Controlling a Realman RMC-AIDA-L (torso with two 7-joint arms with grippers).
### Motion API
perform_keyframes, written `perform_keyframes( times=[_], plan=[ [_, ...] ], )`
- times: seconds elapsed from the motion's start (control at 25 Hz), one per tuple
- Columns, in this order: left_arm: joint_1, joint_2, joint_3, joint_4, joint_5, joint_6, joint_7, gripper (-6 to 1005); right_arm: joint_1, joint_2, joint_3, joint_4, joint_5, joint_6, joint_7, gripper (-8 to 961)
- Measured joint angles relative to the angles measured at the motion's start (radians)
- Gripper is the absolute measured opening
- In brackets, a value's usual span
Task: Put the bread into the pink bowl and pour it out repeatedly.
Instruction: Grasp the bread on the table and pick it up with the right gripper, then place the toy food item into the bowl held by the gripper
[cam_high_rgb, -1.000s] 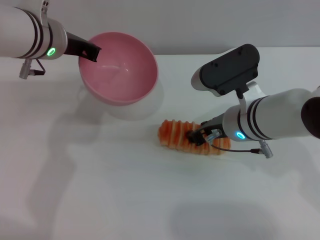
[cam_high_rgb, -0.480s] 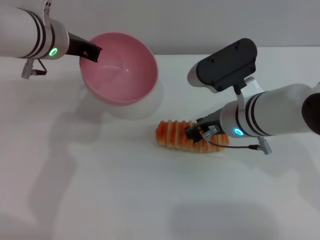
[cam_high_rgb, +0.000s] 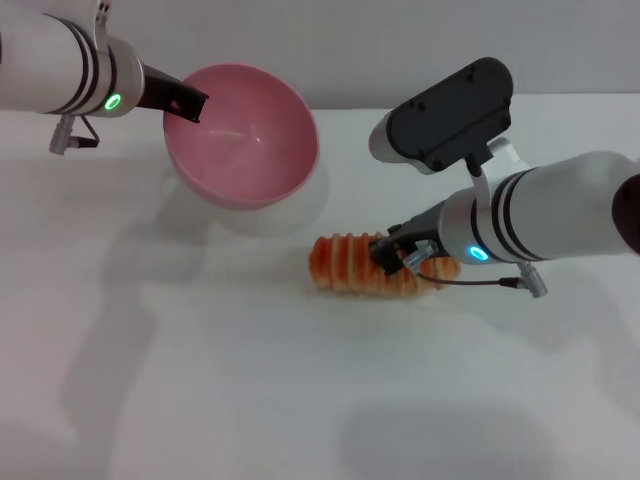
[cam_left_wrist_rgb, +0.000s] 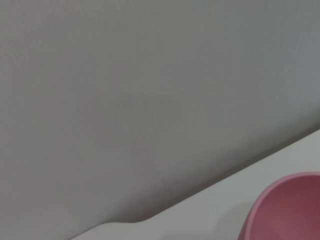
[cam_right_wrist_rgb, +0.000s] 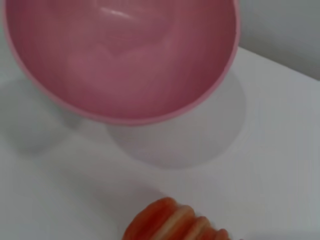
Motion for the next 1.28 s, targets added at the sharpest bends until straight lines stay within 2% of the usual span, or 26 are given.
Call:
perform_keyframes(
  times=[0.84,1.28],
  plan=[
    [-0.007,-0.003,0.012,-0.031,-0.005,0.016,0.010,47,0.014,0.000,0.052,-0.340,-0.111,0.143,0.000,96],
    [-0.002,-0.008,0.068,-0.015,-0.016,0.010,-0.001,47,0.069,0.000,0.060,-0.278,-0.123,0.110,-0.004,37]
  ],
)
